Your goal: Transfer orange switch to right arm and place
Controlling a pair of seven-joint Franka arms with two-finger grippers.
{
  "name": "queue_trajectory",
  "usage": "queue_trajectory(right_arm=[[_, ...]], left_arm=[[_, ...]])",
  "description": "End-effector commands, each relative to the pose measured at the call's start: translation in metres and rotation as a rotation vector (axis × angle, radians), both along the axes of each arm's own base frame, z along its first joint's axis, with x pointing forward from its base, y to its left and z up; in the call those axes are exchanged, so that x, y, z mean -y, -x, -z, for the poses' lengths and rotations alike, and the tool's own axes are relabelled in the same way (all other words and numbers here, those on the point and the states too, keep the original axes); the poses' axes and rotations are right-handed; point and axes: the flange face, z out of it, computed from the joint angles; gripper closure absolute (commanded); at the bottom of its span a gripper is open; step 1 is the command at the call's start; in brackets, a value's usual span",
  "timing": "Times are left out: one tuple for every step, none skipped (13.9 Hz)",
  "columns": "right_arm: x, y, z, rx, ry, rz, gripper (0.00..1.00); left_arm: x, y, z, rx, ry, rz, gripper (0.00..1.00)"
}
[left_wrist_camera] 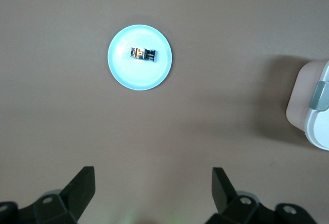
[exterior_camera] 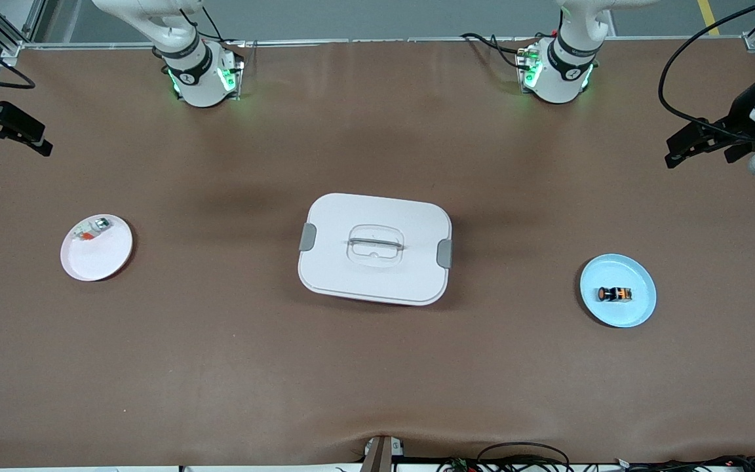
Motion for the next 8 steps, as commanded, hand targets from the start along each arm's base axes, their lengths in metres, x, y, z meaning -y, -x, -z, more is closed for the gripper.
queue_trajectory(right_arm=[[0.000,0.008,-0.002,0.004,0.008,0.021,0.00],[0.000,0.008,-0.002,0.005,0.010,0.021,0.00],[0.000,0.008,-0.002,0.005,0.010,0.019,0.00],[0.000,0.008,-0.002,0.005,0.008,0.019,0.00],[0.000,0.007,-0.002,0.005,0.010,0.019,0.00],[0.000,0.007,-0.002,0.004,0.008,0.019,0.00],[0.000,0.007,-0.002,0.004,0.010,0.019,0.00],[0.001,0.007,-0.002,0.005,0.010,0.021,0.00]], left_arm=[[0.000,-0.001,-0.005,-0.006,-0.011,0.012,0.00],[0.001,-0.001,-0.005,-0.003,-0.012,0.014,0.00],[0.000,-0.001,-0.006,-0.003,-0.012,0.012,0.00],[-0.002,-0.007,0.003,-0.020,-0.010,0.012,0.00],[-0.003,-0.013,0.009,-0.029,-0.006,0.011,0.00],[-0.003,-0.020,0.013,-0.034,-0.004,0.011,0.00],[-0.004,-0.027,0.023,-0.048,-0.006,0.011,0.00],[-0.006,-0.036,0.040,-0.072,-0.011,0.008,0.00]])
